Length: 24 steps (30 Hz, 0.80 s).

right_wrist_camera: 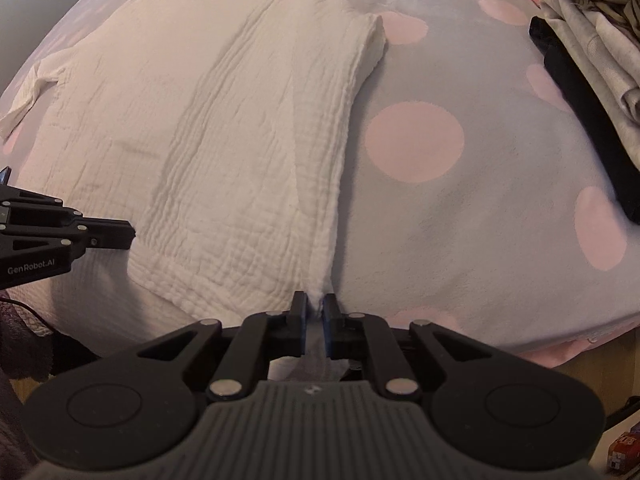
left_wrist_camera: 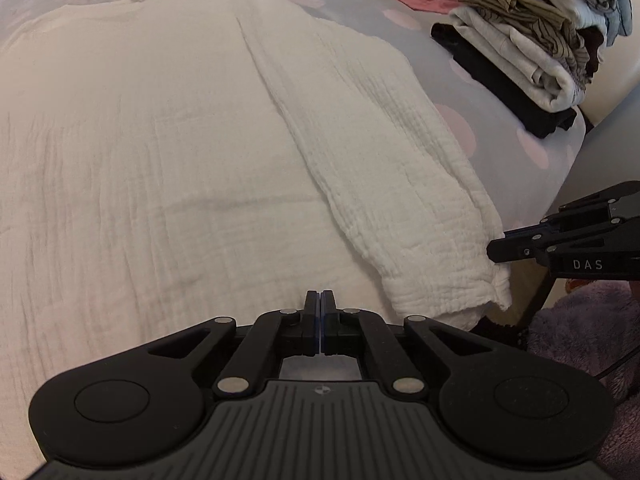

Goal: Fold clothes

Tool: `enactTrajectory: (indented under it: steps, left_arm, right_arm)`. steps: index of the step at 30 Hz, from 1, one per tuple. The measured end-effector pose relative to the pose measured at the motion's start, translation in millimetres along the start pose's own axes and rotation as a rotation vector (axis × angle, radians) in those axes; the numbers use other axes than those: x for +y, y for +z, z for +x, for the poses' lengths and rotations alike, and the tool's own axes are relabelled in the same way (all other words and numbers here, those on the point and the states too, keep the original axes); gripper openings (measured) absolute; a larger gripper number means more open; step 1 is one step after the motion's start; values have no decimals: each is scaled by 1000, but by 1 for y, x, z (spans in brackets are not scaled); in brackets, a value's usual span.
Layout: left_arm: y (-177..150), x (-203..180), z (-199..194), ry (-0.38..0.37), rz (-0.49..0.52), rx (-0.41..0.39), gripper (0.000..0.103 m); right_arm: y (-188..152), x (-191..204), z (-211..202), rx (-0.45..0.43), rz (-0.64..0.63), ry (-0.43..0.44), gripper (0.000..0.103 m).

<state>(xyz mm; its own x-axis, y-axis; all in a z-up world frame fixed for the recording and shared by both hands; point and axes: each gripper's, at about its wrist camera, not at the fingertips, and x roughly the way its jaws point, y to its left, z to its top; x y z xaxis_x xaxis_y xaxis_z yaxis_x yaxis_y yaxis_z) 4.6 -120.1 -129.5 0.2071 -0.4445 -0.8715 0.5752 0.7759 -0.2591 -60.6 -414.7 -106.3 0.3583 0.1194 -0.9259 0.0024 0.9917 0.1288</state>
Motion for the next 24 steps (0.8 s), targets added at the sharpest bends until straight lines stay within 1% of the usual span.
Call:
enactTrajectory:
  steps: [1, 2, 3, 4, 6, 7, 8, 9, 12, 14, 18, 21, 24]
  left_arm:
    - [0, 2, -2, -12, -22, -9, 0]
    - [0, 4, -4, -25, -46, -18, 2]
    - [0, 6, -6, -37, -67, -26, 12]
    - [-1, 7, -8, -44, -85, -39, 24]
    - [-2, 7, -14, -39, -91, -65, 31]
    - [-2, 6, -16, -28, -83, -75, 31]
    - [-3, 6, -20, -17, -74, -87, 31]
    - [-3, 6, -23, -7, -69, -100, 31]
    - [-4, 16, -34, 25, -86, -136, 31]
    - [-5, 27, -42, 49, -114, -152, 31]
    - [-9, 59, -61, 106, -188, -181, 32]
    - [-12, 89, -81, 185, -218, -205, 32]
    - [-13, 124, -103, 279, -245, -213, 32]
  right_arm:
    - [0, -1, -3, -11, 2, -12, 32]
    - [0, -1, -7, -22, 4, -26, 42]
    - [1, -1, -12, -44, 2, -54, 42]
    - [2, 1, -16, -70, -10, -79, 42]
    - [4, 5, -26, -122, -33, -128, 42]
    - [5, 9, -31, -151, -50, -138, 41]
    - [7, 13, -34, -177, -72, -136, 38]
    - [8, 19, -36, -190, -94, -124, 38]
    - [12, 37, -36, -190, -148, -88, 38]
    - [16, 49, -36, -185, -193, -95, 40]
    - [25, 64, -38, -193, -276, -138, 42]
    - [34, 71, -42, -187, -296, -142, 46]
    - [45, 82, -49, -185, -335, -142, 53]
